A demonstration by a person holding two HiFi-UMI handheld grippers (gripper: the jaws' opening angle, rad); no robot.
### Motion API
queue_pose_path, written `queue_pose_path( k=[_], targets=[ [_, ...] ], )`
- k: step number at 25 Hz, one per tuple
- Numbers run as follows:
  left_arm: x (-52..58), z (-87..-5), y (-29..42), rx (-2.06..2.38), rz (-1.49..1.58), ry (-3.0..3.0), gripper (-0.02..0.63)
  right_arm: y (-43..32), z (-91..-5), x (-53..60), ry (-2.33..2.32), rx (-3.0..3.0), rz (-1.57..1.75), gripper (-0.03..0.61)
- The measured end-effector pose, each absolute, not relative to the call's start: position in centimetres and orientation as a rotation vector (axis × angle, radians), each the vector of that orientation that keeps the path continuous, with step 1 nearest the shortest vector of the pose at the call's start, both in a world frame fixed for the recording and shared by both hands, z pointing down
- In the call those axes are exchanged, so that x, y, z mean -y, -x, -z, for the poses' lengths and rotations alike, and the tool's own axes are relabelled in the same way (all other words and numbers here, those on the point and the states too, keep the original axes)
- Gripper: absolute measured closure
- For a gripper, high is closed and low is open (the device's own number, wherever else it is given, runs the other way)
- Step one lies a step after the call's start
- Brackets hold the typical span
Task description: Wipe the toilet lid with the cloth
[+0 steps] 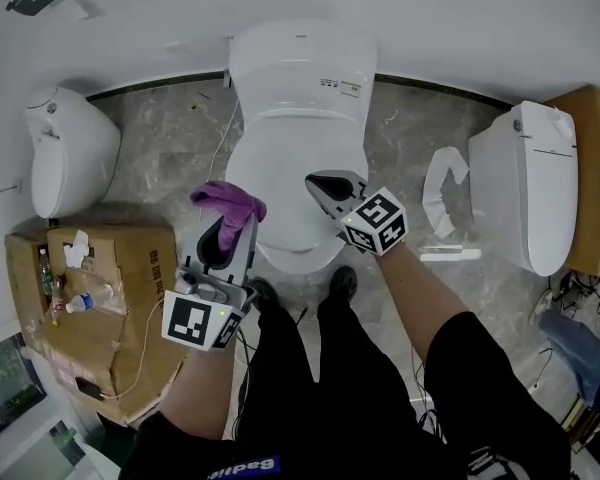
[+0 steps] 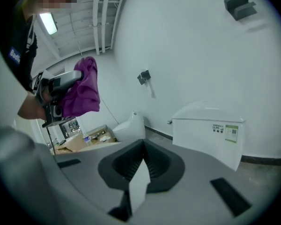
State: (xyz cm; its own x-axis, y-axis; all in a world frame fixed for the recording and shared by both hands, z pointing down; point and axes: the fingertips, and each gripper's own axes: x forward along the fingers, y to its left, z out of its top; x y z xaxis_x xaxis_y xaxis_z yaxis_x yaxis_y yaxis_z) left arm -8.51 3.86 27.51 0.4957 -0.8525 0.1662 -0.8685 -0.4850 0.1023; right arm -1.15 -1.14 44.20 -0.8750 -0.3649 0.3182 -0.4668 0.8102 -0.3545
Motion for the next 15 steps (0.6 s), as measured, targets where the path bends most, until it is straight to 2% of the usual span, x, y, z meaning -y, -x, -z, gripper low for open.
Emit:
queue_pose_path(
  k=[15],
  targets=[
    [-6.0,-35.9,13.5,1.307,-0.192,-2.579,0.532,0.7,-51.2,-4.6,-0.798,2.680,-0.539,0.549]
  ],
)
